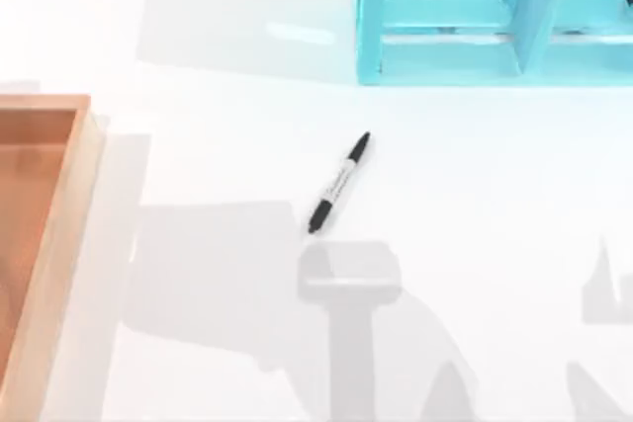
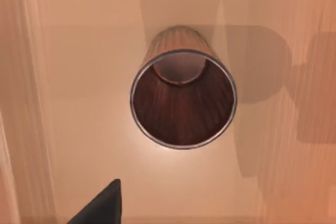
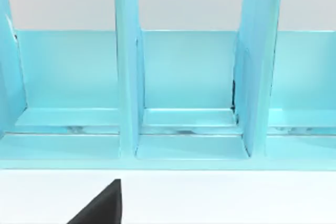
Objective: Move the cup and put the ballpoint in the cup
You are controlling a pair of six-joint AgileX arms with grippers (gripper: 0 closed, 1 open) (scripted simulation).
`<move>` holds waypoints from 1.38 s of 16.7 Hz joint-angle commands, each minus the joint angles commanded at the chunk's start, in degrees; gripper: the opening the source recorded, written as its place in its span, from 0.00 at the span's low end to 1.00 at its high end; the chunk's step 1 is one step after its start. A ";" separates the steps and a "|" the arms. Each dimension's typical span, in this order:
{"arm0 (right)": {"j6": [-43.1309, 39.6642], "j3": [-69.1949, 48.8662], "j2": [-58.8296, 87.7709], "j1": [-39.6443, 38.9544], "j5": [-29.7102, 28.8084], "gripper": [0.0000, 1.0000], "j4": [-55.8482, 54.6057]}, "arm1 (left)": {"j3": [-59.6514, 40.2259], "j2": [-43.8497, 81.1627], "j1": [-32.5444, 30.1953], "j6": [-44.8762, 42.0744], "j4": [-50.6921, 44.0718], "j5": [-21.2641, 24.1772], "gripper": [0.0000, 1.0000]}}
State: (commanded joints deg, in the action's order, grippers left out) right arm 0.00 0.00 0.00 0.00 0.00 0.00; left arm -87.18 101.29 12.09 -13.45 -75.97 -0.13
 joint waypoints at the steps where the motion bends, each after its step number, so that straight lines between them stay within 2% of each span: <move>1: 0.00 0.00 0.00 0.00 0.00 1.00 0.00 | -0.09 0.10 0.01 -0.02 -0.08 0.00 1.00; 7: 0.00 0.00 0.00 0.00 0.00 1.00 0.00 | 0.96 0.19 -0.19 0.08 0.96 0.00 1.00; 15: 0.00 0.00 0.00 0.00 0.00 1.00 0.00 | 16.15 3.91 0.22 -0.29 20.32 0.02 1.00; 21: 0.00 0.00 0.00 0.00 0.00 1.00 0.00 | 17.81 4.37 0.27 -0.34 22.09 0.02 1.00; 23: 0.00 0.00 0.00 0.00 0.00 1.00 0.00 | 17.81 4.37 0.27 -0.34 22.09 0.02 0.85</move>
State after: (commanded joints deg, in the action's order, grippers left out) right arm 0.00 0.00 0.00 0.00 0.00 0.00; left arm -69.37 105.65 12.36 -13.79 -53.88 -0.11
